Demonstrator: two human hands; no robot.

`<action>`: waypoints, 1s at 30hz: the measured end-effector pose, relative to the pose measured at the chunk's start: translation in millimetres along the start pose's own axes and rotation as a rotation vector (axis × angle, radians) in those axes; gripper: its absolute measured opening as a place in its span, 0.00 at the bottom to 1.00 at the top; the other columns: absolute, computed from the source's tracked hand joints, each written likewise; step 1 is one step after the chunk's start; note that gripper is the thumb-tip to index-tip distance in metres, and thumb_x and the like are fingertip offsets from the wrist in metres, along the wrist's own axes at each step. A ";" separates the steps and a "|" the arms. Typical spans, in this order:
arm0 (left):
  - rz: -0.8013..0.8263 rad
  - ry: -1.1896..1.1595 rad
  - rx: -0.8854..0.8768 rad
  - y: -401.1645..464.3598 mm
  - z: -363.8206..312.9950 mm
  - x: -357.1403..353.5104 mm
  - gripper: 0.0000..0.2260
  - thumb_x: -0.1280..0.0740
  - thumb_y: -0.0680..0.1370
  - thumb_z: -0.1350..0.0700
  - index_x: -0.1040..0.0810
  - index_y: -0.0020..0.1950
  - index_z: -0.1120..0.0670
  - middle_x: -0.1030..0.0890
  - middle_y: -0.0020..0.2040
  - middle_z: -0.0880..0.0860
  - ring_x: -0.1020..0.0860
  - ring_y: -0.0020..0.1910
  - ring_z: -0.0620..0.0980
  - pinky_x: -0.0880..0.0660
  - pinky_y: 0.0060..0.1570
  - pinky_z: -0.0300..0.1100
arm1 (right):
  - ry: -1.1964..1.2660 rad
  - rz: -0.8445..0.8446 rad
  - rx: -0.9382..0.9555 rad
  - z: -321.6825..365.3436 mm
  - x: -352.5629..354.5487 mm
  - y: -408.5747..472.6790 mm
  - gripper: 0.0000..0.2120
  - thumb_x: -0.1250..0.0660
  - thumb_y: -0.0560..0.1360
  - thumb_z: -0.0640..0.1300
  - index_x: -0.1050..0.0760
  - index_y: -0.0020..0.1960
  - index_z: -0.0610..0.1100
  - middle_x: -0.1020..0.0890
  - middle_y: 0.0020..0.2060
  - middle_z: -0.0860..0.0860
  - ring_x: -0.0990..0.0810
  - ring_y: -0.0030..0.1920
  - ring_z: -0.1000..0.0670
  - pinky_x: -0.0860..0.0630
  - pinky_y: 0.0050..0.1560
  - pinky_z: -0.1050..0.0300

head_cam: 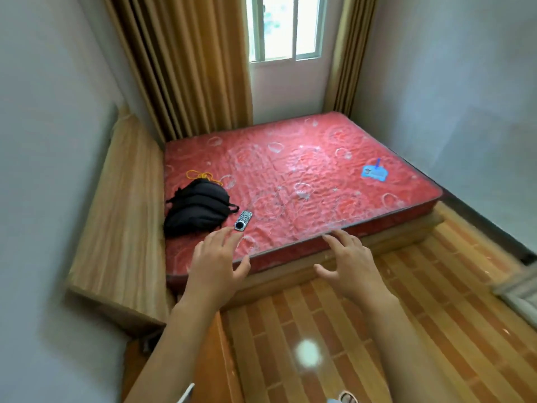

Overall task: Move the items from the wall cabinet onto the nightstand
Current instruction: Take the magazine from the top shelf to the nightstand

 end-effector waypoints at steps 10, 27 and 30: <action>0.051 -0.028 -0.189 29.4 -171.5 -34.0 0.25 0.38 0.78 0.41 0.25 0.72 0.49 0.25 0.72 0.52 0.30 0.73 0.55 0.32 0.71 0.58 | -0.001 -0.131 -0.225 -159.4 96.8 -79.1 0.35 0.34 0.77 0.64 0.36 0.80 0.53 0.37 0.80 0.52 0.39 0.79 0.50 0.37 0.76 0.42; 0.127 -0.255 -0.432 55.6 -552.8 -134.2 0.30 0.44 0.76 0.34 0.25 0.72 0.47 0.26 0.72 0.49 0.31 0.73 0.53 0.32 0.72 0.58 | -0.023 -0.327 -0.608 -498.2 272.5 -249.7 0.33 0.33 0.78 0.61 0.36 0.80 0.55 0.36 0.79 0.54 0.38 0.78 0.50 0.38 0.77 0.46; 0.137 -0.250 -0.507 67.8 -611.5 -147.0 0.29 0.44 0.76 0.35 0.24 0.72 0.46 0.25 0.72 0.49 0.30 0.72 0.53 0.31 0.70 0.56 | 0.015 -0.376 -0.700 -543.5 289.3 -278.7 0.33 0.32 0.78 0.60 0.35 0.80 0.53 0.35 0.79 0.53 0.39 0.78 0.50 0.39 0.77 0.46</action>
Point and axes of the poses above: each hand's wrist, its own y-axis towards the middle knuckle, its own x-axis out of the back of the hand, z = x × y, the point moved 7 cm from there along y, towards the middle knuckle
